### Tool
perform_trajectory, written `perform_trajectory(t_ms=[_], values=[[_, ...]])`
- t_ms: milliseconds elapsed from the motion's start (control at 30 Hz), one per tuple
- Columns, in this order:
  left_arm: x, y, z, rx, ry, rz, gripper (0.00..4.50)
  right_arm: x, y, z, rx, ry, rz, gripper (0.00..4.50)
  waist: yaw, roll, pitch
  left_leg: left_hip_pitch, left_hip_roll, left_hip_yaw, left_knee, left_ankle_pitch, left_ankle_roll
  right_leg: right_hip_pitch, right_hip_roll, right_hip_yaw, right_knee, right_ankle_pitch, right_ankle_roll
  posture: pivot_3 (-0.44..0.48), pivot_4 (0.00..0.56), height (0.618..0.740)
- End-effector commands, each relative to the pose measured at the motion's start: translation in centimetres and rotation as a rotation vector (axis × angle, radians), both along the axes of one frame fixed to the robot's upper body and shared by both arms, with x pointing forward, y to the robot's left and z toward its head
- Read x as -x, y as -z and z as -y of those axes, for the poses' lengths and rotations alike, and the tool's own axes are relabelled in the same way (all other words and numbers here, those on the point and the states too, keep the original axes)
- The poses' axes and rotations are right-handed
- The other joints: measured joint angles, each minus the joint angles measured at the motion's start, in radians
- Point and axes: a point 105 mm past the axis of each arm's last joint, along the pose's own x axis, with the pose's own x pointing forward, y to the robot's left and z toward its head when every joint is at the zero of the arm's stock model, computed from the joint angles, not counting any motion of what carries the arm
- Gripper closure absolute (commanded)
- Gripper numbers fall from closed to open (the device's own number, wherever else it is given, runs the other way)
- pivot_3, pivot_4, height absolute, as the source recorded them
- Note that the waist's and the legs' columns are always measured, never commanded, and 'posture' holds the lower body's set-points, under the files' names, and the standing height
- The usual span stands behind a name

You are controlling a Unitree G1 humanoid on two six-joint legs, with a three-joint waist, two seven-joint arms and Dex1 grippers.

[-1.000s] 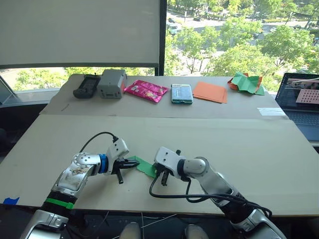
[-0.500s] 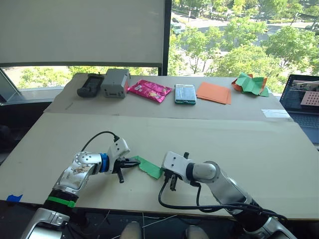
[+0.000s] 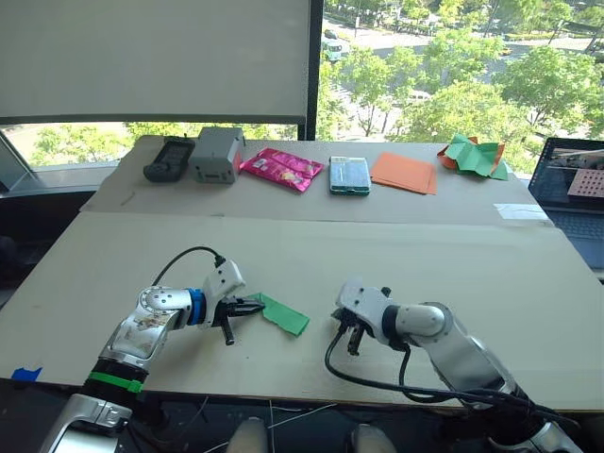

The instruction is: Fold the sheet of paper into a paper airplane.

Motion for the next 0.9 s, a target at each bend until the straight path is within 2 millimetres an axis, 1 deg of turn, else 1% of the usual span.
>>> perform_trajectory(t_ms=[33,133,167,233,367,467,633,800,900], values=[[0.6,1.3,-0.2,-0.042,0.007,-0.044,4.5,0.4,-3.8,-2.8,-0.142,-0.085,0.097,4.47,-0.004,0.001,0.0,0.0,0.0,0.0,0.0,0.0,0.0,0.0,0.0,0.0,0.0,0.0,0.0,0.0,0.15,0.706],[0.5,1.3,-0.1,-0.041,0.009,-0.043,4.5,0.7,-2.9,-5.0,-0.144,-0.141,0.072,4.47,-0.004,0.001,-0.001,0.001,0.0,-0.001,-0.001,0.0,0.0,0.0,0.001,0.0,0.001,0.0,0.0,0.0,0.15,0.706],[0.5,1.2,0.0,-0.041,0.009,-0.042,4.5,0.7,-2.6,-5.4,-0.143,-0.152,0.065,4.47,-0.003,0.001,-0.001,0.001,0.0,-0.001,-0.001,0.0,0.0,0.0,0.001,0.0,0.001,0.0,0.0,0.0,0.15,0.706],[0.5,1.2,0.0,-0.041,0.01,-0.04,4.5,0.7,-1.3,-6.4,-0.115,-0.176,0.038,4.47,-0.003,0.0,-0.001,0.0,0.0,0.0,-0.001,0.0,0.0,0.0,0.001,0.0,0.001,0.0,0.0,0.0,0.15,0.706],[0.4,1.0,0.1,-0.041,0.011,-0.035,4.5,0.4,1.0,-7.3,-0.054,-0.191,-0.002,4.47,-0.002,0.001,-0.001,0.0,0.0,0.0,0.0,0.0,0.001,0.0,0.001,0.0,0.001,0.0,0.0,0.0,0.15,0.706],[0.3,0.7,0.2,-0.038,0.016,-0.028,4.5,0.1,3.5,-6.7,0.028,-0.157,-0.059,4.47,-0.003,0.001,-0.001,0.0,0.0,0.0,0.0,0.0,0.001,0.0,0.001,0.0,0.001,0.0,0.0,0.0,0.15,0.706],[0.0,-0.6,0.9,-0.014,0.046,-0.003,4.5,0.5,5.4,-5.9,0.085,-0.123,-0.15,4.47,-0.006,0.001,-0.001,0.001,0.001,-0.001,-0.001,0.0,0.0,0.0,0.002,0.0,0.001,0.0,0.0,0.0,0.15,0.706],[-0.9,-1.3,1.8,0.028,0.065,0.001,4.5,0.7,6.3,-5.6,0.119,-0.129,-0.168,4.47,-0.004,0.001,-0.001,0.0,0.001,-0.001,0.0,0.0,0.0,0.0,0.002,0.0,0.001,0.0,0.0,0.0,0.15,0.706],[-1.3,-0.8,2.5,0.018,0.086,-0.009,4.5,0.8,6.4,-5.7,0.125,-0.13,-0.167,4.47,-0.004,0.0,-0.001,0.001,0.001,-0.001,0.0,0.0,0.0,0.0,0.002,0.0,0.001,0.0,0.0,0.0,0.15,0.706]])
